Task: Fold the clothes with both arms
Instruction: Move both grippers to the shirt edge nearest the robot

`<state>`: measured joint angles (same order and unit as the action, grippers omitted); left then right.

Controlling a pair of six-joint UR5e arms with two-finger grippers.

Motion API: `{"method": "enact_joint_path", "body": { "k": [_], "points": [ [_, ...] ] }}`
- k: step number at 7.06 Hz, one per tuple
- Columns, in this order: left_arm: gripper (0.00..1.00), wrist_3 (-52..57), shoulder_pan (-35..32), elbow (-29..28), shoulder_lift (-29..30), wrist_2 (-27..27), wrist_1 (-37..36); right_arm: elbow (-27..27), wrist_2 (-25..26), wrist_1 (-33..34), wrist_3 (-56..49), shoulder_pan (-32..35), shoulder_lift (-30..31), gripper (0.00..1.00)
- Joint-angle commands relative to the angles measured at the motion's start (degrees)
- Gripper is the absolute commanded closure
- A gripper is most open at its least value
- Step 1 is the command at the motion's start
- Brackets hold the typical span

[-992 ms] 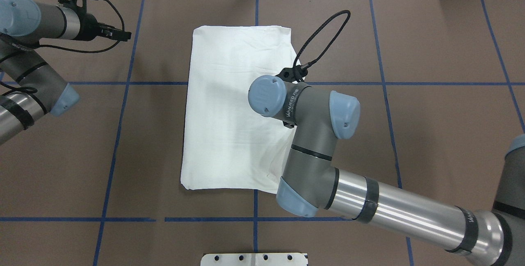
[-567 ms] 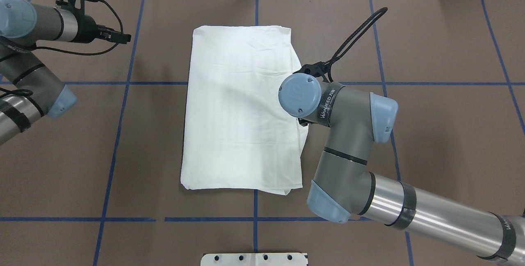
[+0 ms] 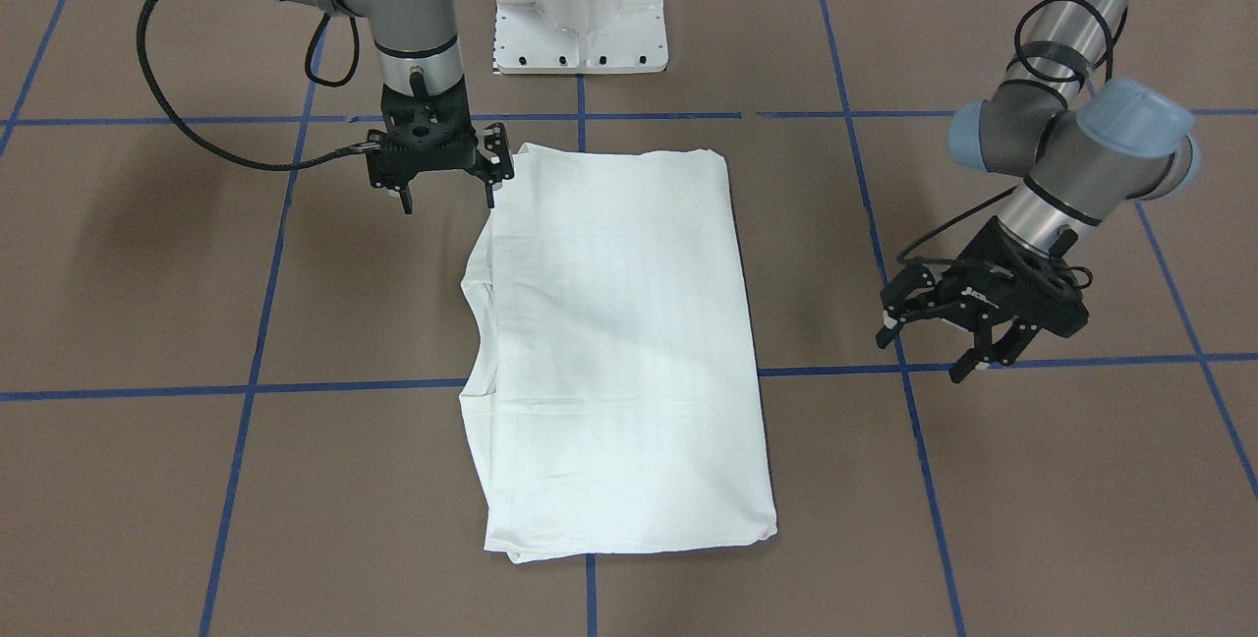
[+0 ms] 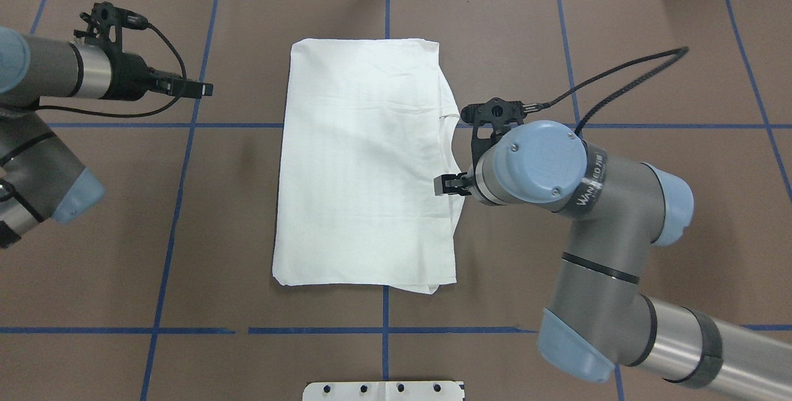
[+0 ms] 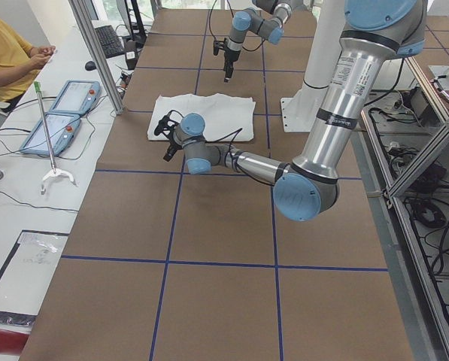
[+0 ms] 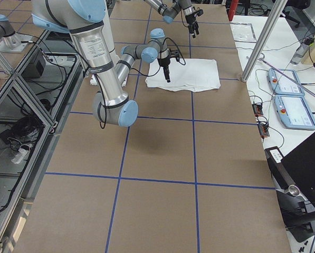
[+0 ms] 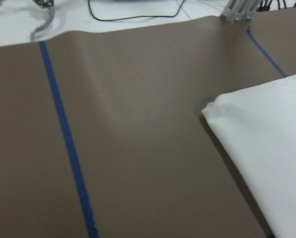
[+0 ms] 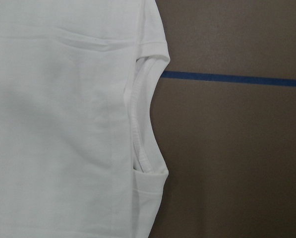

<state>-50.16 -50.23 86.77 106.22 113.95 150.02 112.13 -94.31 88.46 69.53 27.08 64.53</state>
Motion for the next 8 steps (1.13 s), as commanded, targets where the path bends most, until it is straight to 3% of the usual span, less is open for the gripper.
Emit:
{"method": "enact_joint_path", "body": {
  "k": [1, 2, 3, 4, 5, 6, 8],
  "points": [
    [0.0, -13.23, 10.53, 15.56, -8.97, -3.35, -0.34, 3.43, 3.23, -13.11, 9.28, -3.07, 8.39, 0.0],
    [0.0, -18.86, 18.6, 18.67, -12.32, -10.35, -0.35, 4.75, 5.96, -13.83, 12.7, -5.52, 10.16, 0.0],
    [0.0, -23.71, 24.07, 18.96, -12.52, -13.64, -0.43, 5.03, 7.55, -14.01, 13.52, -6.51, 10.35, 0.0],
    [0.09, -26.36, 27.78, 18.87, -11.48, -16.63, -3.83, 5.03, 7.74, -14.01, 13.53, -6.69, 10.35, 0.0],
    [0.3, -32.05, 29.56, 18.53, -8.95, -17.44, -7.08, 5.03, 7.74, -14.01, 13.53, -6.69, 10.35, 0.0],
    [0.38, -33.23, 30.62, 18.17, -7.53, -17.62, -9.81, 5.03, 7.74, -14.01, 13.53, -6.69, 10.35, 0.0],
    [0.38, -33.25, 30.8, 17.73, -7.08, -17.54, -12.46, 4.94, 7.74, -14.01, 13.53, -6.78, 10.26, 0.0]
  ]
}}
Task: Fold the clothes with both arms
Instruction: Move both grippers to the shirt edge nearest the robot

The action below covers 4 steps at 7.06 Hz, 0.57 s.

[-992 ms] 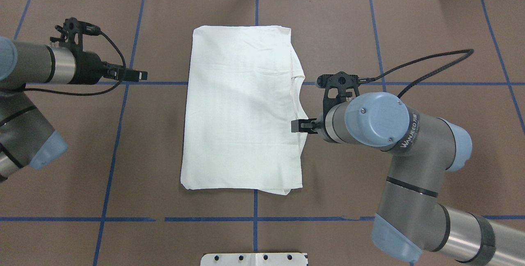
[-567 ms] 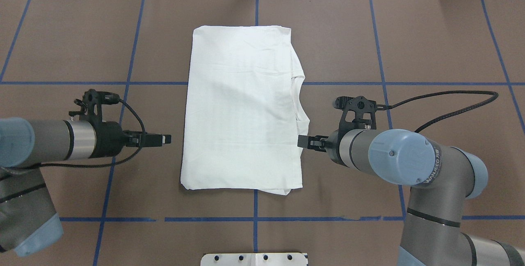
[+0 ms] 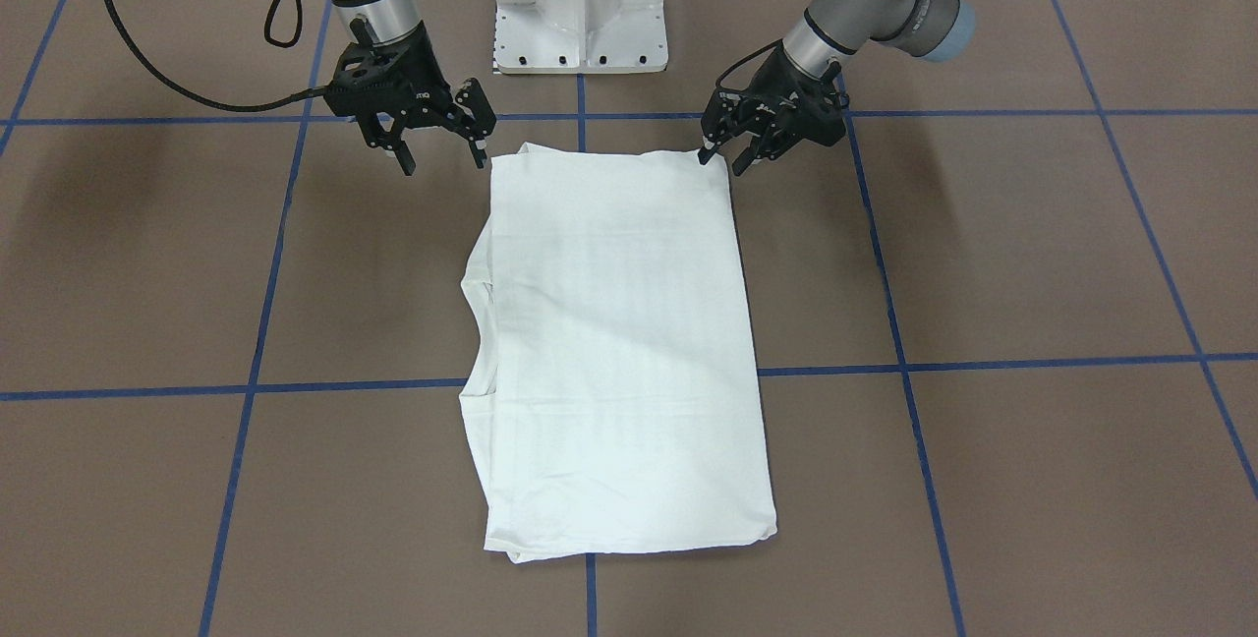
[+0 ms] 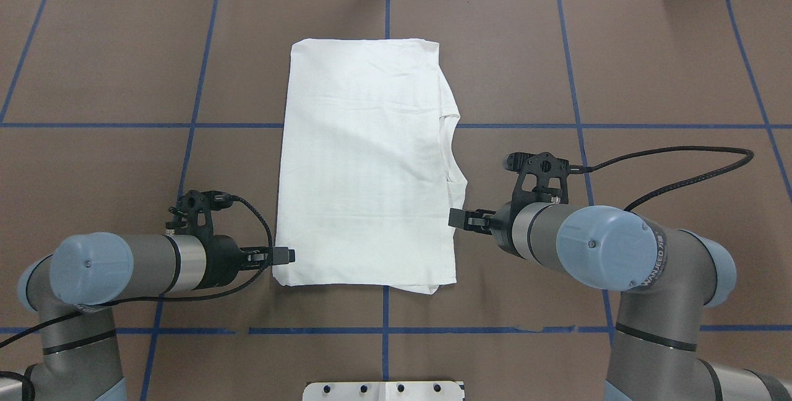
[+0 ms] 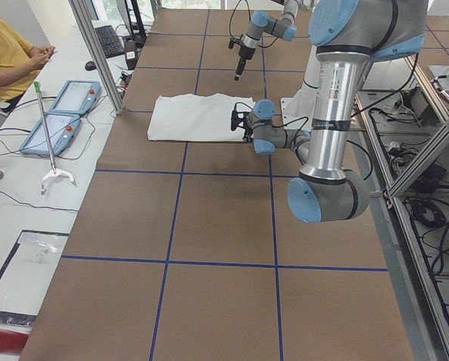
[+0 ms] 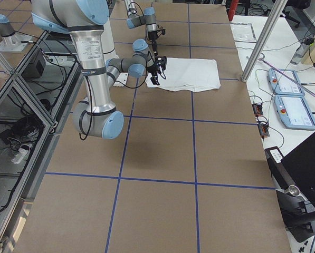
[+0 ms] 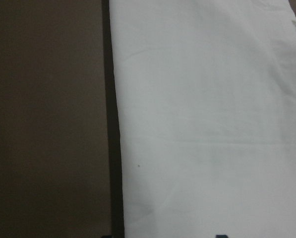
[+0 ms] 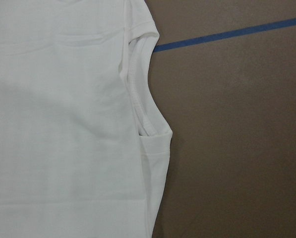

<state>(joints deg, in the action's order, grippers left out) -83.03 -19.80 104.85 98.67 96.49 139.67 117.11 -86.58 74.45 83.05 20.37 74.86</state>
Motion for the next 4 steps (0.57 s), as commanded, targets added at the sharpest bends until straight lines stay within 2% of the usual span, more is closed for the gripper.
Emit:
{"method": "enact_joint_path", "body": {
  "k": [1, 3, 4],
  "points": [
    [0.37, -0.38, 1.07, -0.43, 0.47, -0.07, -2.47, -0.13, 0.01, 0.0, 0.01, -0.07, -0.07, 0.0],
    [0.38, -0.38, 2.04, -0.7, 0.9, 0.02, -3.52, -0.04, 0.01, 0.0, 0.01, -0.07, -0.07, 0.0],
    [0.44, -0.38, 2.13, -0.7, 1.95, -0.07, -4.57, -0.13, 0.01, 0.0, 0.01, -0.07, 0.02, 0.0]
  ]
}}
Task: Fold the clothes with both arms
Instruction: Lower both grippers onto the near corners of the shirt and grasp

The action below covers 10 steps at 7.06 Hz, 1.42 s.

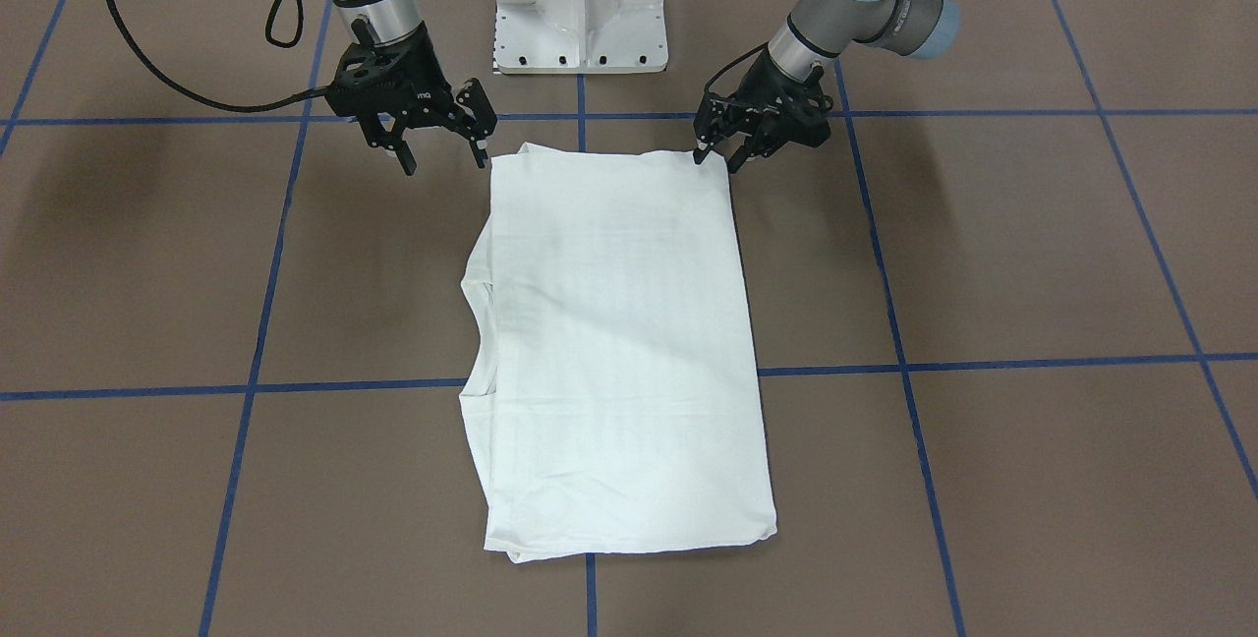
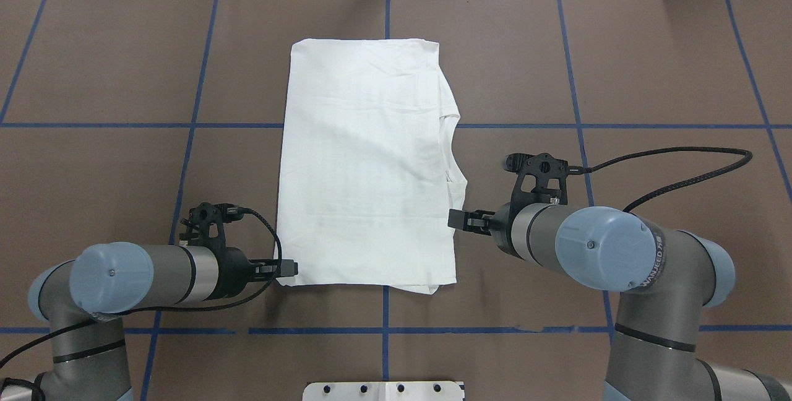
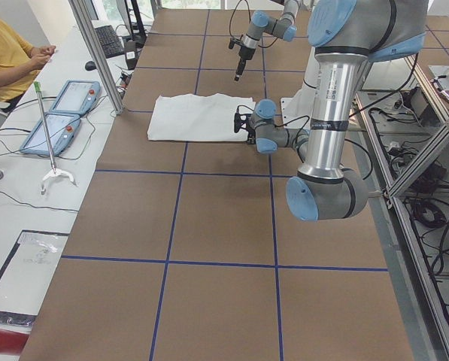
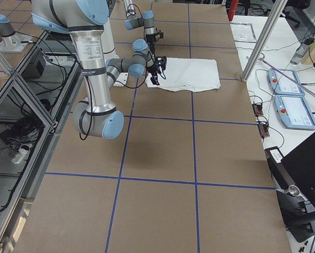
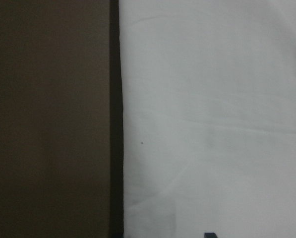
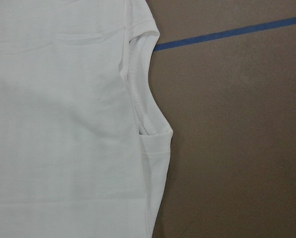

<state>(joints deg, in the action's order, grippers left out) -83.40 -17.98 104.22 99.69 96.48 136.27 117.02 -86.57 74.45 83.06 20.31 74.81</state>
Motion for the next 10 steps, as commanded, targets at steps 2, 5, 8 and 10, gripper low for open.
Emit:
{"method": "enact_joint_path", "body": {
  "k": [2, 5, 8, 10],
  "points": [
    [1.0, -0.44, 0.31, -0.07, 1.03, -3.11, -1.18, -0.12, 0.09, 0.09, 0.0, -0.27, -0.02, 0.0],
    [1.0, -0.44, 0.31, 0.9, 0.86, -3.49, -1.18, -0.3, 0.17, 0.87, 14.49, -3.41, -0.72, 0.0],
    [1.0, -0.44, 0.23, 1.07, 0.94, -3.49, -1.09, -5.45, 4.83, 14.72, 28.87, -8.17, -10.43, 0.05],
    [1.0, -0.44, 0.23, 1.16, 0.94, -3.49, -1.09, -9.34, 4.48, 16.16, 33.21, -9.14, -11.79, 0.14]
  ]
}}
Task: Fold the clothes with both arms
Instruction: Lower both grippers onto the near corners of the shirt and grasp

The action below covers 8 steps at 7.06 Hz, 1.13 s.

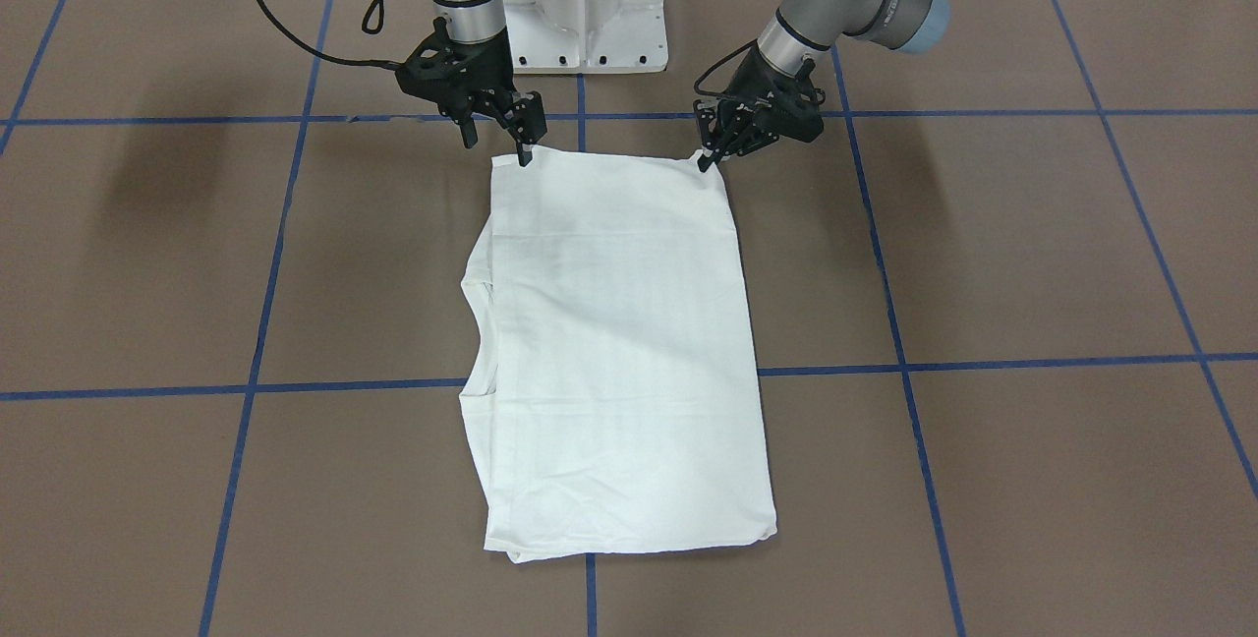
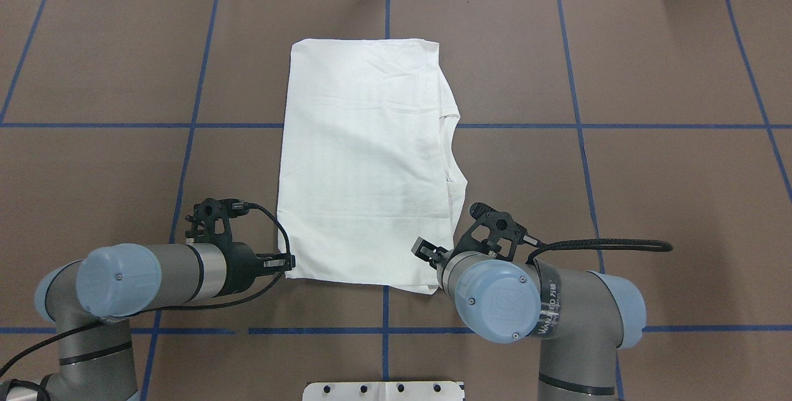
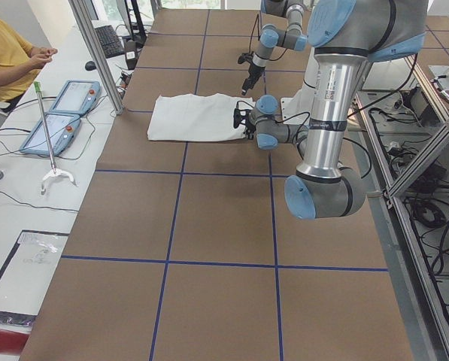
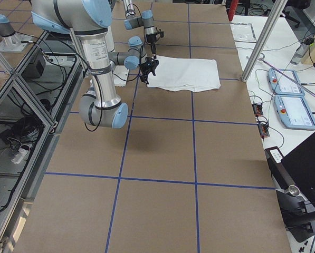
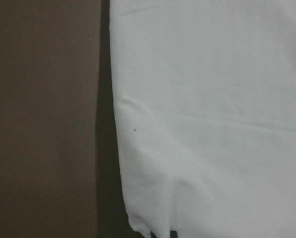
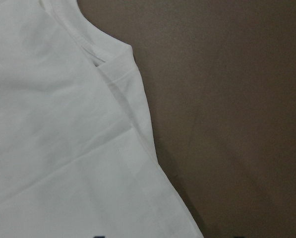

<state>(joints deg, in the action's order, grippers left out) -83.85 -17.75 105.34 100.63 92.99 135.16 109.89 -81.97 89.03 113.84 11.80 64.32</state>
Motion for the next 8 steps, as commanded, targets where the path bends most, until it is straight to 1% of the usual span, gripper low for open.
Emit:
{"method": "enact_joint_path", "body": {
  "k": [1, 2, 5, 7, 8],
  "points": [
    [1.0, 0.0, 0.0, 0.04, 0.09, 0.0, 0.01, -4.05, -0.38, 3.5, 4.26, -0.9, -3.39, 0.15],
    [1.0, 0.0, 0.0, 0.13, 0.01, 0.0, 0.1, -4.24, -0.55, 5.09, 4.46, -1.16, -4.81, 0.14],
    [1.0, 0.09, 0.0, 0.13, 0.01, 0.0, 0.19, -4.42, -0.56, 5.1, 5.16, -3.35, -5.17, 0.12],
    [1.0, 0.09, -0.09, 0.13, 0.01, 0.0, 0.27, -8.79, -0.47, 5.01, 5.77, -3.53, -8.58, 0.12],
    [1.0, 0.09, -0.18, 0.13, -0.08, 0.09, 0.28, -8.99, -0.47, 5.01, 5.78, -3.53, -8.77, 0.15]
  ]
}}
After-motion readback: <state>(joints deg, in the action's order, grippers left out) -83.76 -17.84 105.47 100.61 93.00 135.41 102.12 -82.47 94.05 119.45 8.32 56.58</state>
